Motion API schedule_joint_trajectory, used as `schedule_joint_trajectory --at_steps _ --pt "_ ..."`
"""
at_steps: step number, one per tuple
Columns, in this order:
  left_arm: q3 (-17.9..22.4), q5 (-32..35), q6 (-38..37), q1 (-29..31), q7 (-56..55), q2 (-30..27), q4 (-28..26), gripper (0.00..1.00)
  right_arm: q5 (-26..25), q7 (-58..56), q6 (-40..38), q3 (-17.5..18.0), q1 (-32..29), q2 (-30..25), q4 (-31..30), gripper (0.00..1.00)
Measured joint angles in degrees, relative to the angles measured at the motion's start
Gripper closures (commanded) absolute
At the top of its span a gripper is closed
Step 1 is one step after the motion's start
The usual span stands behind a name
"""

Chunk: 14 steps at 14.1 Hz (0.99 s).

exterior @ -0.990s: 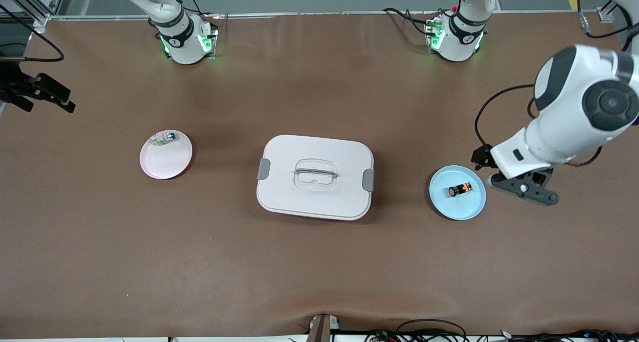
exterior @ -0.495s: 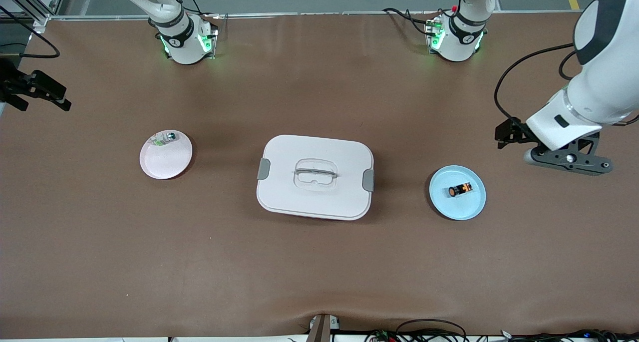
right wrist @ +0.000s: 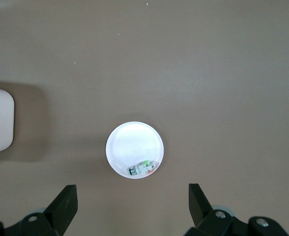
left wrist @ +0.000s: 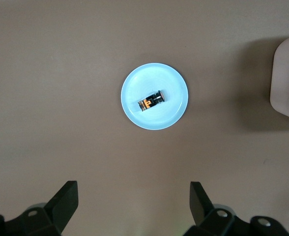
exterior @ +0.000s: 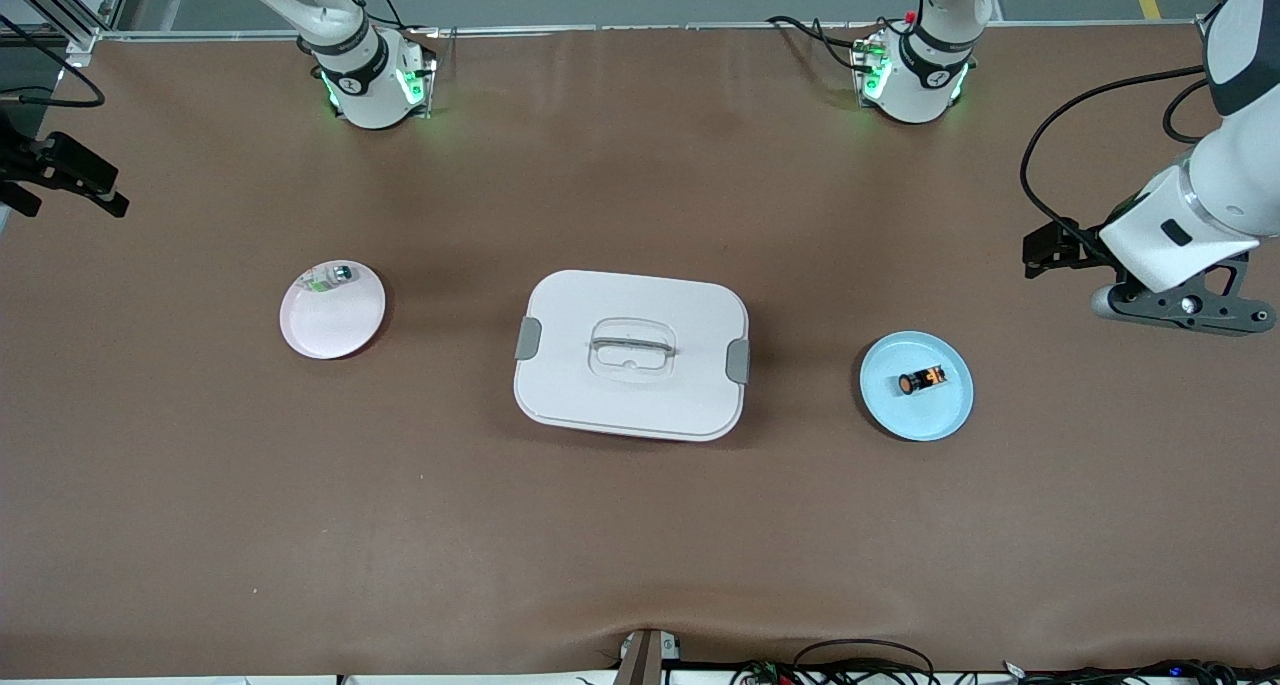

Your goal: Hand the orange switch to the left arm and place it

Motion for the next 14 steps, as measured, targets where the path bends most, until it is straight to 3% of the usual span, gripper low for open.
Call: schedule_joint_trajectory --at_steps 3,5,10,12,14 --pt "0.06 0.0 -0.01 -0.02 0.0 0.13 0.02 0.0 0.0 -0.18 -0.05 0.02 -0.04 0.14 0.01 0.0" --pt "2.76 -0.01 -0.01 -2.01 0.0 0.13 0.39 0.0 0.0 -0.22 -0.05 0.03 -0.04 0.15 0.2 0.0" --pt "26.74 -4.09 -0.08 -21.78 -0.17 -0.5 2.4 0.0 0.0 -0.31 -0.06 0.11 -0.06 0.33 0.46 0.0" --pt "30.54 -5.52 -0.12 -23.42 -0.26 -1.47 2.7 0.0 0.0 -0.31 -0.06 0.2 -0.06 0.46 0.46 0.0" --pt "31.82 -5.81 -0.15 -23.54 -0.25 -3.46 2.78 0.0 0.0 -0.31 -0.06 0.2 -0.06 0.48 0.49 0.0"
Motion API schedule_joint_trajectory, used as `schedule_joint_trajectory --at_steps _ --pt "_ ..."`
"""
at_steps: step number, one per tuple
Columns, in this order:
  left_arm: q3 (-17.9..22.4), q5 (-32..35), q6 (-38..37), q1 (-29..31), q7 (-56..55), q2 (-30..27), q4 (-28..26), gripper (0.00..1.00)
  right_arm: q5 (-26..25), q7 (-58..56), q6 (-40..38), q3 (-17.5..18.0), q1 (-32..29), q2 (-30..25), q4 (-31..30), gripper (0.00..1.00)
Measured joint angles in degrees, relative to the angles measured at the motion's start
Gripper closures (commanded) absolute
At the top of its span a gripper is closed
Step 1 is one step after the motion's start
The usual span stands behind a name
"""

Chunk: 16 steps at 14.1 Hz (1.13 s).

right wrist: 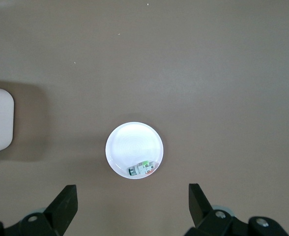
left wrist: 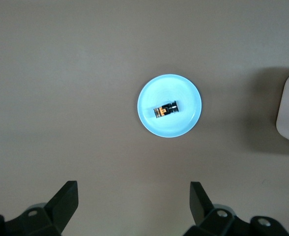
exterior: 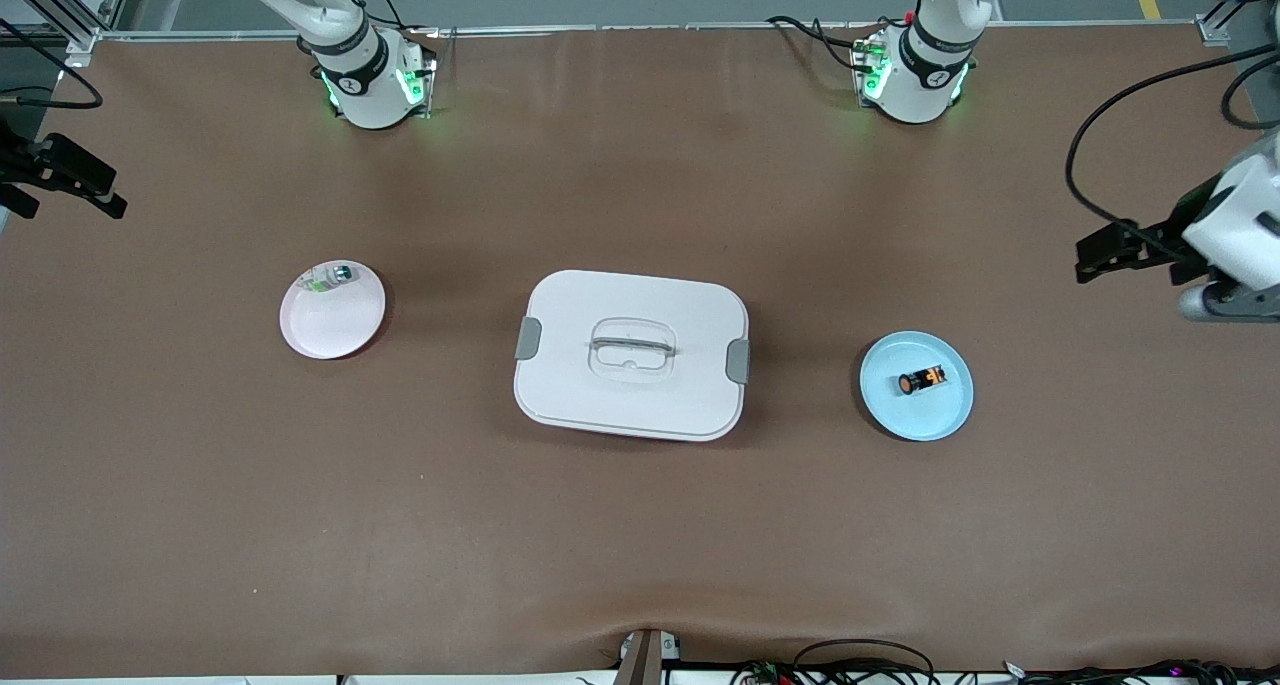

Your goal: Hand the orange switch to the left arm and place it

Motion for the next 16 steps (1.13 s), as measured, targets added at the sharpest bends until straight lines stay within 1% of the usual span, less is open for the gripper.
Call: schedule_joint_trajectory --at_steps 2,4,7,10,16 --pt "0.1 -0.06 -0.83 -0.84 0.0 -3.06 -0.66 0.0 0.0 -0.01 0.0 0.0 0.0 0.0 0.08 0.0" --pt "0.11 -0.13 -1.43 -2.29 -0.17 -5.96 -2.93 0.0 0.0 -0.01 0.0 0.0 0.0 0.0 0.19 0.0" --pt "0.12 -0.16 -1.57 -3.29 -0.44 -8.61 -6.69 0.0 0.0 -0.01 0.0 -0.01 0.0 0.0 0.3 0.0" --pt "0.25 -0.23 -1.57 -3.29 -0.44 -10.15 -9.14 0.0 0.0 -0.01 0.0 0.0 0.0 0.0 0.31 0.0" --pt "0.84 -2.47 -1.53 -2.13 -0.44 -10.52 -9.68 0.0 0.0 -0.02 0.0 0.0 0.0 0.01 0.31 0.0"
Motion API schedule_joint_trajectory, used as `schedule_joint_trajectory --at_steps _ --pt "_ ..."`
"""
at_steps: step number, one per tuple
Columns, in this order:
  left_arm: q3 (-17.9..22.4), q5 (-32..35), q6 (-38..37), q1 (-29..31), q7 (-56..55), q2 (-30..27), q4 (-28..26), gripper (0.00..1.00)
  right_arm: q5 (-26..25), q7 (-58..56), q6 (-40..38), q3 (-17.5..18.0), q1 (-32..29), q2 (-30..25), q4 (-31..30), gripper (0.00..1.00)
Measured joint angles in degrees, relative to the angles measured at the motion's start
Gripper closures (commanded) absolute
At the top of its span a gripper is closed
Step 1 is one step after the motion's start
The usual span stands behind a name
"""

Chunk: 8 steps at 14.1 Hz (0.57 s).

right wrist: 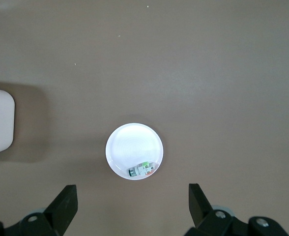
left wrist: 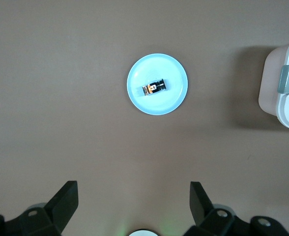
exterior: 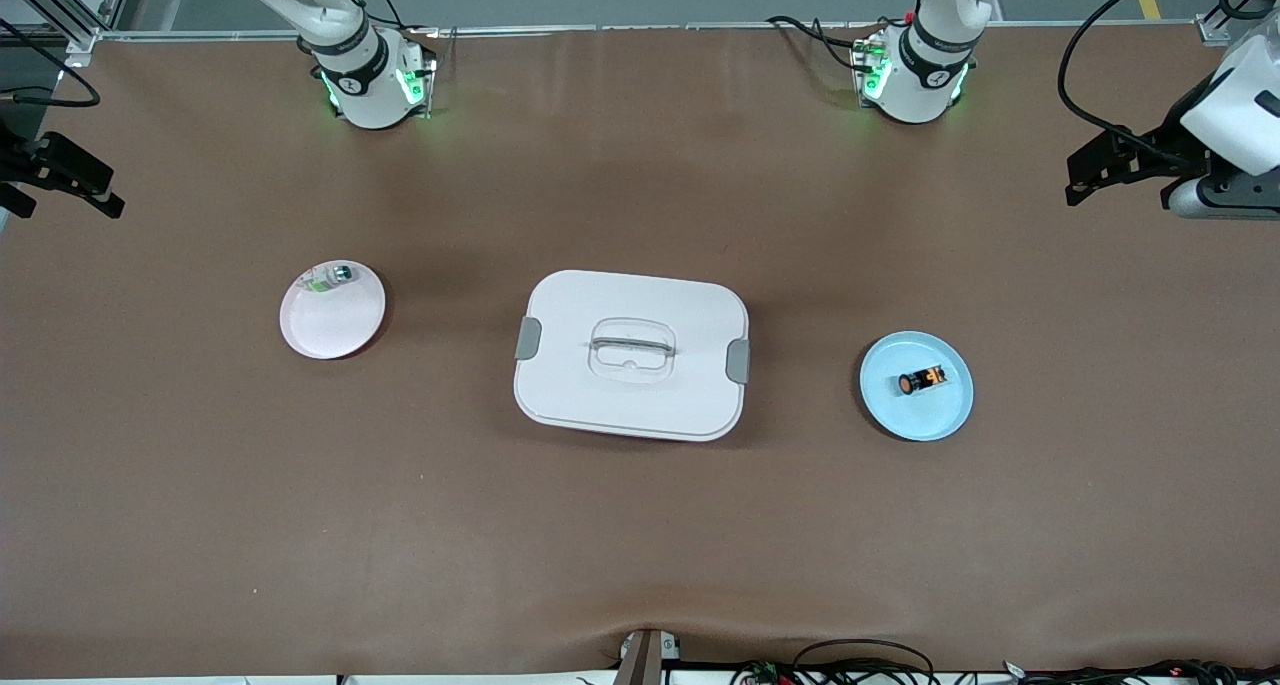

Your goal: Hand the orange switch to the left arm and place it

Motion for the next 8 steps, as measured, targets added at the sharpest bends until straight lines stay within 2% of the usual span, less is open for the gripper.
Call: schedule_joint_trajectory --at_steps 8 --pt "0.04 -0.02 0.62 0.07 -0.82 0.11 0.17 0.0 0.0 -0.01 0.0 0.06 0.0 0.05 0.0 0.0"
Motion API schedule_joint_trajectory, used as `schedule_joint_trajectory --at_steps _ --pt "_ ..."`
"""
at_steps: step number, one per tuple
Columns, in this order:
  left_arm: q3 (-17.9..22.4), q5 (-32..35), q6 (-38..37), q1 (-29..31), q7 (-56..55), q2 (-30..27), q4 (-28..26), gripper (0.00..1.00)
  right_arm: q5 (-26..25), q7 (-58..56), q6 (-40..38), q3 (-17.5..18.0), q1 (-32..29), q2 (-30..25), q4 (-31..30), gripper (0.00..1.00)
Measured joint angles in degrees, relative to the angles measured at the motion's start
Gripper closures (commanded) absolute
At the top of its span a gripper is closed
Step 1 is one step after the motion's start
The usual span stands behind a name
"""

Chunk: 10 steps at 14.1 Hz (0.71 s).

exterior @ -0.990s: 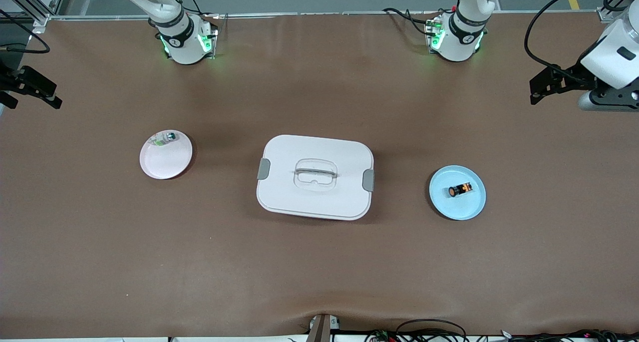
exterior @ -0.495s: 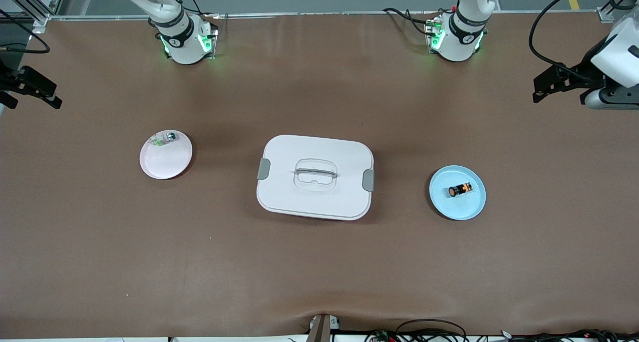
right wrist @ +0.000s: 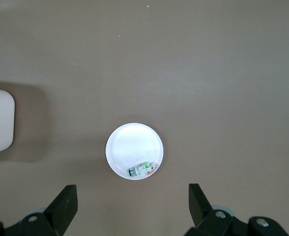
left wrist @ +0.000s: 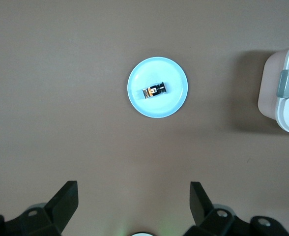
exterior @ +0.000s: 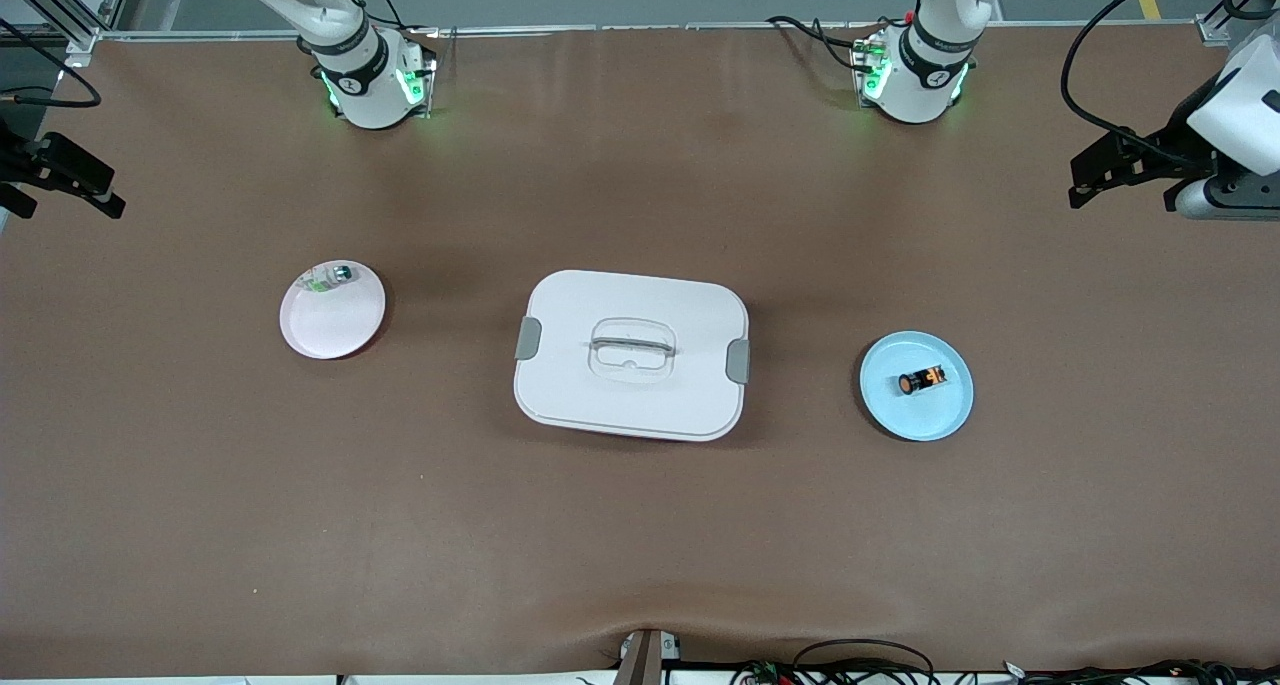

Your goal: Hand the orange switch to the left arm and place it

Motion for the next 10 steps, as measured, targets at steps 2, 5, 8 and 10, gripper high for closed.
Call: schedule_joint_trajectory --at_steps 2,5,8,10 --pt "0.01 0.0 0.04 0.08 -2.96 0.12 0.0 0.0 0.0 0.0 0.0 0.0 0.0 0.07 0.0 0.0" --pt "0.02 0.0 0.11 0.16 -4.85 0.29 0.07 0.0 0.0 0.0 0.0 0.05 0.0 0.21 0.0 0.0" --pt "0.02 0.0 0.14 0.17 -4.92 0.34 0.37 0.0 0.0 0.0 0.0 0.07 0.0 0.33 0.0 0.0" --pt "0.02 0.0 0.16 0.2 -4.92 0.35 0.48 0.0 0.0 0.0 0.0 0.07 0.0 0.34 0.0 0.0"
